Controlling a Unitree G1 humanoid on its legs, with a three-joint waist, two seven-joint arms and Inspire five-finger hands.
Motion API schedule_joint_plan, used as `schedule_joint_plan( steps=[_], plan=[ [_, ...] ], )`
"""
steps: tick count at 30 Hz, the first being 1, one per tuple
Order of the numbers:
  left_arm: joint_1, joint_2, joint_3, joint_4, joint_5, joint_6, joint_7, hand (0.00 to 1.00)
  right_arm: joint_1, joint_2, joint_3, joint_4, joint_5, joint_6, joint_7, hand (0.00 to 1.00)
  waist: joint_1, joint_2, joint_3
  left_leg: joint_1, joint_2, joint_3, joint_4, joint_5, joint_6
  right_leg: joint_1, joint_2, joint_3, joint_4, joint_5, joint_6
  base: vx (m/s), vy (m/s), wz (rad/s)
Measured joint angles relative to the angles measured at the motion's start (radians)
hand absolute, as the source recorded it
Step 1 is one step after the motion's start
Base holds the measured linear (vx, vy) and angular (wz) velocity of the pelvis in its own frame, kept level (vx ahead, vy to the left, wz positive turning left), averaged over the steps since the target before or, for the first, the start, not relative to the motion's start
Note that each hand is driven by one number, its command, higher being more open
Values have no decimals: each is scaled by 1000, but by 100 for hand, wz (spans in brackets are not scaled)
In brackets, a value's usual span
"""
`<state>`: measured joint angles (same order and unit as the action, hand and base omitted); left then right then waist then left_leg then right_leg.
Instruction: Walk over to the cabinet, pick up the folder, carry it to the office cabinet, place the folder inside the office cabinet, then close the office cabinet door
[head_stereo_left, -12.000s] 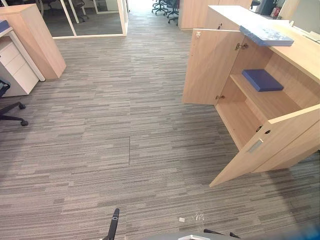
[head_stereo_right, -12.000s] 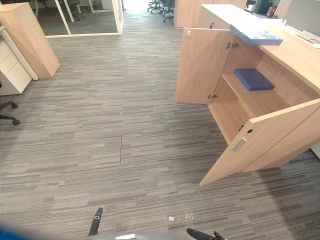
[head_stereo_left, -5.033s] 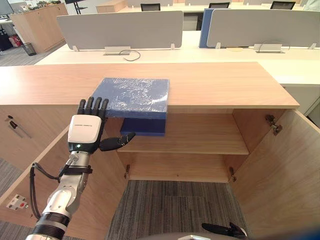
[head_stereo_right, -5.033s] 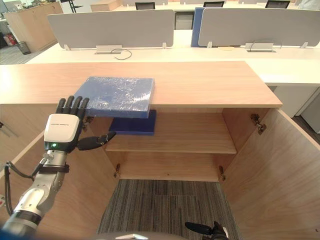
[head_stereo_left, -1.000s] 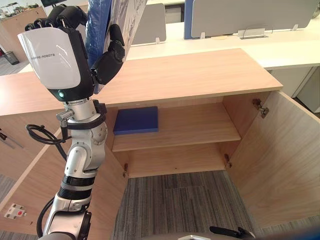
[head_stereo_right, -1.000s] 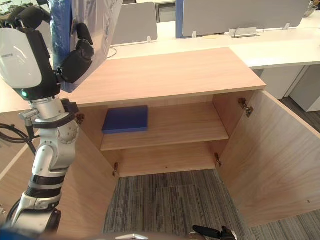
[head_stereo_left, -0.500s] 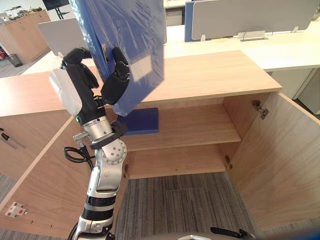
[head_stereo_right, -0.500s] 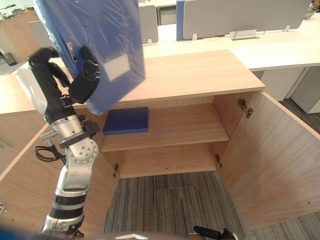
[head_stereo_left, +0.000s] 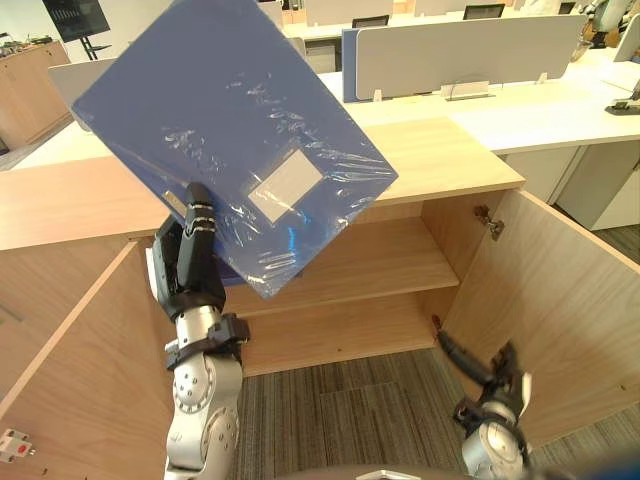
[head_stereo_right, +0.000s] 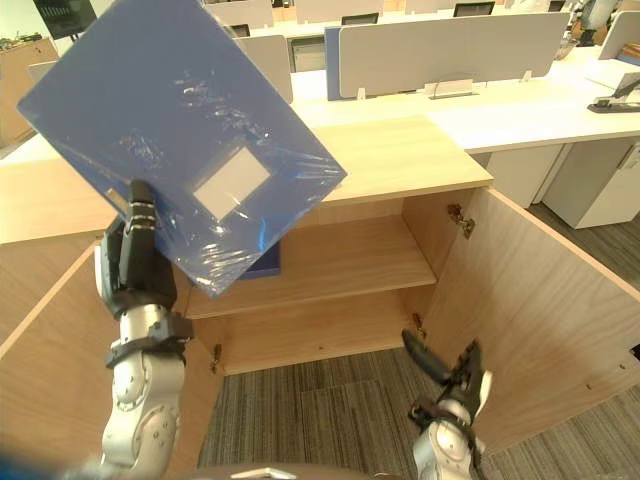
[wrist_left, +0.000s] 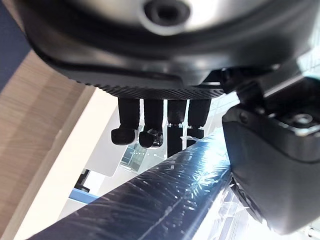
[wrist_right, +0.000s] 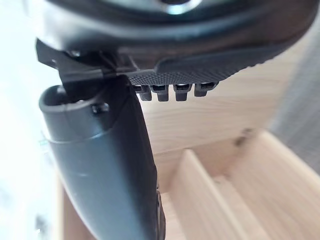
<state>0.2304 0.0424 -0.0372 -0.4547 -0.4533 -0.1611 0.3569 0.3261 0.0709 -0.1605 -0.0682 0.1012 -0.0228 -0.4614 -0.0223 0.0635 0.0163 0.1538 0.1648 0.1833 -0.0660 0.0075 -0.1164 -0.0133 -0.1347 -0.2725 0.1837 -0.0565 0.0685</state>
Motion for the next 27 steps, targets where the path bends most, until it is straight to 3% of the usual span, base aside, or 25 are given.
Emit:
schedule_joint_plan(
  steps=[5,11,17,19,27],
  plan=[
    [39,-12,-35,-1,-10,7,-23,0,-11,-2,37,-257,-225,-2,-82,100,0,-1,-2,-5,3,7,6,-2,-2,0,7,8,-21,14,-1,-16,15,-5],
    [36,-10,-31,-1,-6,28,-77,0,-166,-18,51,-324,-211,-4,-69,100,-7,18,-5,-14,7,25,17,-5,-6,-5,19,26,-47,37,-3,-13,21,-11],
    [25,-6,-8,-1,74,34,-132,0,-326,-138,61,-330,28,-80,86,100,0,18,-5,-17,8,24,20,-5,-5,0,21,26,-55,46,-5,-5,5,0],
    [25,-4,-5,-1,111,34,-147,0,-365,-193,68,-321,224,-114,170,100,6,18,-5,-18,8,23,21,-5,-5,2,22,26,-61,51,-5,0,0,0],
    [26,25,-28,-16,159,35,-190,0,-549,-491,173,-185,611,-119,366,100,11,14,-2,-16,9,16,19,-4,-5,28,26,15,-100,71,-3,-9,15,3]
  ],
)
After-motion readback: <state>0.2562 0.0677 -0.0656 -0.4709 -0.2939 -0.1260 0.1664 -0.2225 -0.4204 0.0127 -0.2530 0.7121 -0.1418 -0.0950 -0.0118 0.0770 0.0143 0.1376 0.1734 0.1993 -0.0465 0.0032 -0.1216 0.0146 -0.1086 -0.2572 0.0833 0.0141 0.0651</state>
